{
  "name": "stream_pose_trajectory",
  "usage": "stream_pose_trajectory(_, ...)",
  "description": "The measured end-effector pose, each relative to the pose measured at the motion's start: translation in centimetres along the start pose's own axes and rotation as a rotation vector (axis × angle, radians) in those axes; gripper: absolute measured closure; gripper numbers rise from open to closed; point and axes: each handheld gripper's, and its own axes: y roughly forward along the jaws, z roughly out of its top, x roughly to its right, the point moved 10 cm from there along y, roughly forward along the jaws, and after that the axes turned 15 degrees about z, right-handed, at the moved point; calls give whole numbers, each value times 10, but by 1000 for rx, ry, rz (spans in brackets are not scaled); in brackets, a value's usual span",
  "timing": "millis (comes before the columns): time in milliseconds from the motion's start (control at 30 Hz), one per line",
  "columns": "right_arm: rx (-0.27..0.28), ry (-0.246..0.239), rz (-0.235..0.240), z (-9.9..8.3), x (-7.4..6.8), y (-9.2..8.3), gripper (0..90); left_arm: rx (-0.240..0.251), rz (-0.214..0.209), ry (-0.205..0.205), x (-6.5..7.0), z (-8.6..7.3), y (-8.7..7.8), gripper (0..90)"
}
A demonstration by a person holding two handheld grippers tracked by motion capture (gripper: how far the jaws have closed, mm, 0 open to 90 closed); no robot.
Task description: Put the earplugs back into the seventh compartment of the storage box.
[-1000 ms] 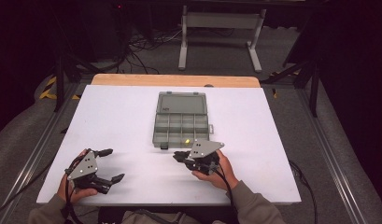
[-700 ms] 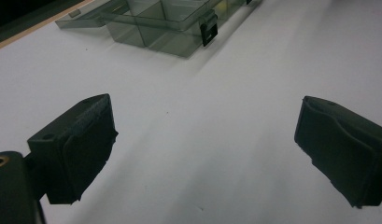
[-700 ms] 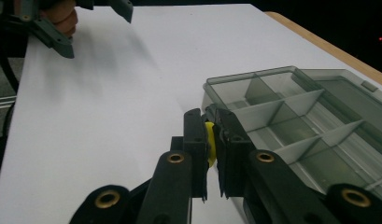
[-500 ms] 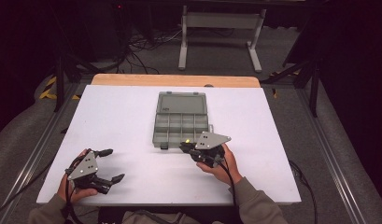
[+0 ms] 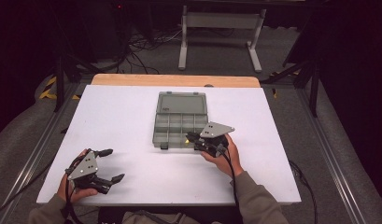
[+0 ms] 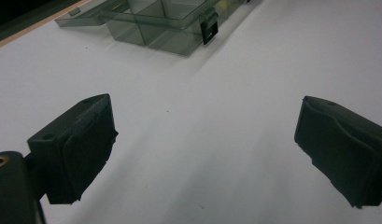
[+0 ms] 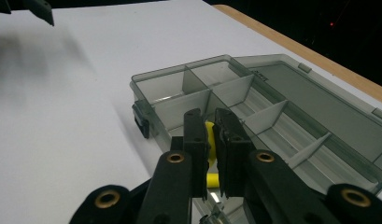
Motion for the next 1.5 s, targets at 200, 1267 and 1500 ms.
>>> stream_pose_trajectory(200, -18, 36, -19, -6, 13, 6, 841, -1, -1, 1, 0, 0, 0, 59)
stream_pose_trajectory(1267, -96, 121, -44, -28, 34, 23, 829, -9, -6, 6, 0, -1, 0, 60)
stream_pose_trajectory(1500, -110, 112, -34, -30, 31, 25, 817, -10, -6, 10, 1, -2, 0, 61)
